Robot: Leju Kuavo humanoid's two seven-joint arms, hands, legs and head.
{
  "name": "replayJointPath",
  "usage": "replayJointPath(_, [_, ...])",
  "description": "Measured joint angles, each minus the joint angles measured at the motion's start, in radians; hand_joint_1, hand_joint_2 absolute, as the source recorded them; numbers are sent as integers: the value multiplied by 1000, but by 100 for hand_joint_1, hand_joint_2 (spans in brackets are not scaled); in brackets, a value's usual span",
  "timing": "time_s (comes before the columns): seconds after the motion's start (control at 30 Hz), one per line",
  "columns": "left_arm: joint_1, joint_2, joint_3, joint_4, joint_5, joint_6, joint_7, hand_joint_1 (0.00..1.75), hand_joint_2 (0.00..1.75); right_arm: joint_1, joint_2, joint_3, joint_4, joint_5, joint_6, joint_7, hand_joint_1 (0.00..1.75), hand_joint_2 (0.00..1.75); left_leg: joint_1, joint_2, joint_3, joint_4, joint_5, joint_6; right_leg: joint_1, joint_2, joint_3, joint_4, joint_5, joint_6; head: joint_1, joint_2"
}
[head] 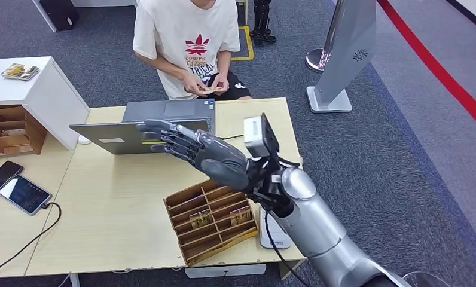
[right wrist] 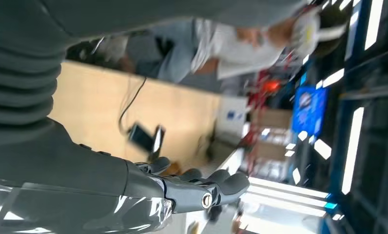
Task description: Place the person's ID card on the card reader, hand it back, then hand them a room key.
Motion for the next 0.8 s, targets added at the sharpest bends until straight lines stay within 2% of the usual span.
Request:
replayJointPath(0.1, [1,2,0,0,3,-2,-4,0,175,52,-63,17,-32,-59,77,-29,0,0,0,0,0,0,0,0,0,0,0,0,0,0,0,0])
replayJointPath(0.3, [4,3,0,0,10,-4,-5,0,175,126,-161,60,-49,-35,166,-85,0,0,0,0,0,0,0,0,0,0,0,0,0,0,0,0])
replayJointPath(0.57, [6,3,-1,0,15,-4,-5,0,175,154,-212,91,-50,-14,187,-96,0,0,0,1,0,0,0,0,0,0,0,0,0,0,0,0])
replayJointPath(0.8, [8,6,-1,0,30,1,-5,0,175,178,-280,172,-21,94,222,-146,0,0,0,0,0,0,0,1,0,0,0,0,0,0,0,0])
